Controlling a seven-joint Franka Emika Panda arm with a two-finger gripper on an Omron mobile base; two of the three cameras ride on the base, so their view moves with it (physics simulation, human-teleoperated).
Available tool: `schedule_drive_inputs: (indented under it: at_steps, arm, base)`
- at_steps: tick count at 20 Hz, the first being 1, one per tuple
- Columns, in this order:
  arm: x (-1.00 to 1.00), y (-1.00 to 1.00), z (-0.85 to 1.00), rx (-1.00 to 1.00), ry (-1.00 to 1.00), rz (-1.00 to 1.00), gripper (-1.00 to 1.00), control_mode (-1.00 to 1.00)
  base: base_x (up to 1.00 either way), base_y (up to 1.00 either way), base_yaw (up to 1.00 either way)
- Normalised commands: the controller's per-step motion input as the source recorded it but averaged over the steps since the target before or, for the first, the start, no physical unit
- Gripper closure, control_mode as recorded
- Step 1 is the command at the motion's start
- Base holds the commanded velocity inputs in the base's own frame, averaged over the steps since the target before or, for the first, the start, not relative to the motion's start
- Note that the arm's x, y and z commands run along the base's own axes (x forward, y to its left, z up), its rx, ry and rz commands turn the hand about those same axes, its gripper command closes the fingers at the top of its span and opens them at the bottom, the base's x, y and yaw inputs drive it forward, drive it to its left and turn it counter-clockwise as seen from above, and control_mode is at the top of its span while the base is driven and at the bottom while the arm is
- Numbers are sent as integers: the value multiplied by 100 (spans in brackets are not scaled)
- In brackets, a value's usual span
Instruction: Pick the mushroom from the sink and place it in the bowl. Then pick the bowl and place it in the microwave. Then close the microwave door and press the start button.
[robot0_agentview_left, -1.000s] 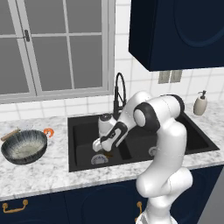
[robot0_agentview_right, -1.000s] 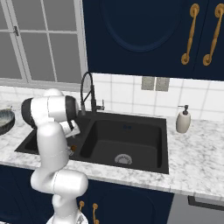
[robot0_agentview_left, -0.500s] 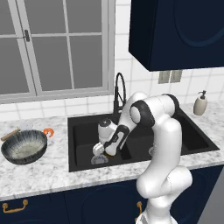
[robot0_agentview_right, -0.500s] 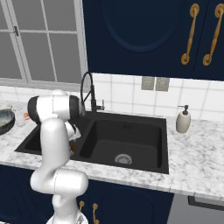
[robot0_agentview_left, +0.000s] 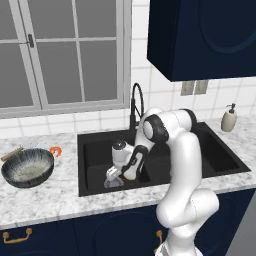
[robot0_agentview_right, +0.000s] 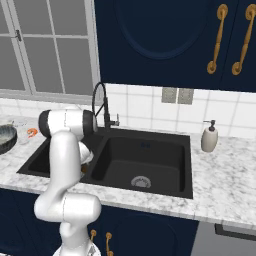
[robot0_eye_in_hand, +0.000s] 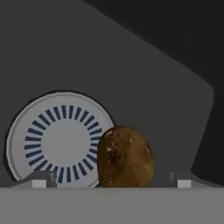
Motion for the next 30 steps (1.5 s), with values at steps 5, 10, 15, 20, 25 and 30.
schedule_drive_inputs:
  at_steps: [5,10,15,20,25,30]
  arm:
    - [1,-16,-28,0,5,0,-100,-100]
    - [11,-13,-25,0,2,0,-100,-100]
    - [27,0,-23,0,0,0,-100,-100]
    - [20,-7,-36,0,0,0,-100,-100]
    - [0,-13,-33,0,0,0,100,-100]
    - [0,-7,-4,0,0,0,100,-100]
  base:
    - [0,0,0]
    - [0,0,0]
    - [0,0,0]
    - [0,0,0]
    - [0,0,0]
    - [0,0,0]
